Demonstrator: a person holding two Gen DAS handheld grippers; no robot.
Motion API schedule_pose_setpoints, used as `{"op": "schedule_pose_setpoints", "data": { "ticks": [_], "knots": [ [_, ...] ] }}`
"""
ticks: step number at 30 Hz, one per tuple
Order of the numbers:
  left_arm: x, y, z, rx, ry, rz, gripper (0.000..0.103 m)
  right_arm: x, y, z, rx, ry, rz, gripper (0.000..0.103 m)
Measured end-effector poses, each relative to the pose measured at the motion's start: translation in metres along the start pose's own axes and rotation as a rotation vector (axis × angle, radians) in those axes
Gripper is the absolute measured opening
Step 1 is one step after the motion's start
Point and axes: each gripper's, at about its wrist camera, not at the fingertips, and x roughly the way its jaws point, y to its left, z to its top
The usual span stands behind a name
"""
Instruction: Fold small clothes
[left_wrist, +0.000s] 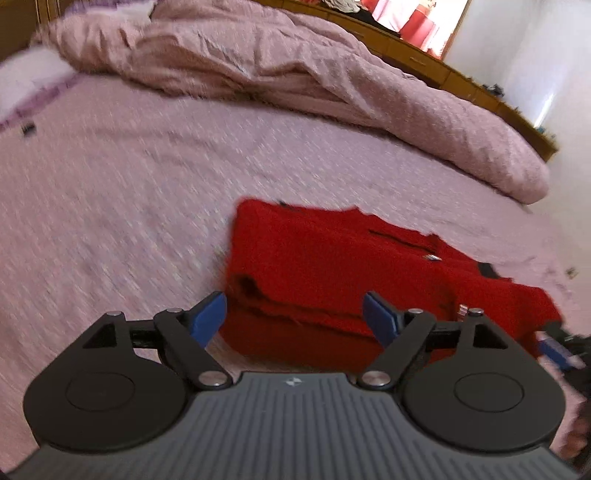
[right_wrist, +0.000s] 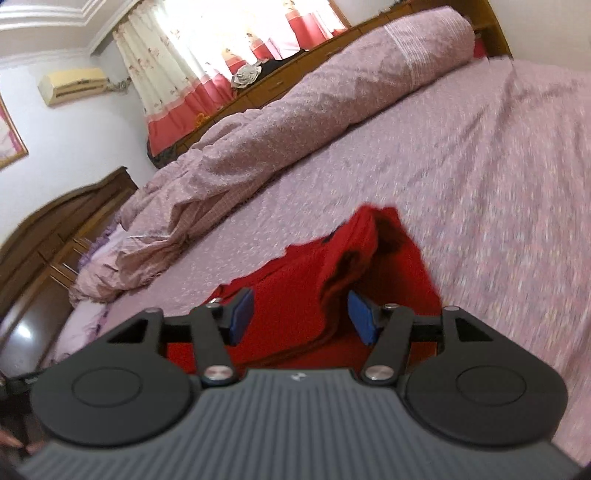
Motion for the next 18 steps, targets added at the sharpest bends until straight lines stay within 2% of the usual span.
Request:
{"op": "schedule_pose_setpoints", "data": {
  "ticks": [2,6,11,18],
  "knots": [
    [0.008,0.001,-0.006,-0.019,0.028,-0.039,0.086,0.002,0.000,-0.008,0.030,0.021,0.008,0.060],
    [0.022,-0.001,-0.009,-0.023,0.056,-0.025,0.086,0.014,-0.002,-0.019,0.059,0.056,0.008,0.060],
    [0.038,-0.001,-0.006,-0.059,0.077,-0.070,0.086,0.025,-0.006,-0.021,0.102,0.055,0.026,0.060],
    [0.059,-0.006,-0.002,-0.045,0.068,-0.045,0.086,0.041,-0.007,-0.022,0.109,0.064,0.028,0.060]
  ]
}}
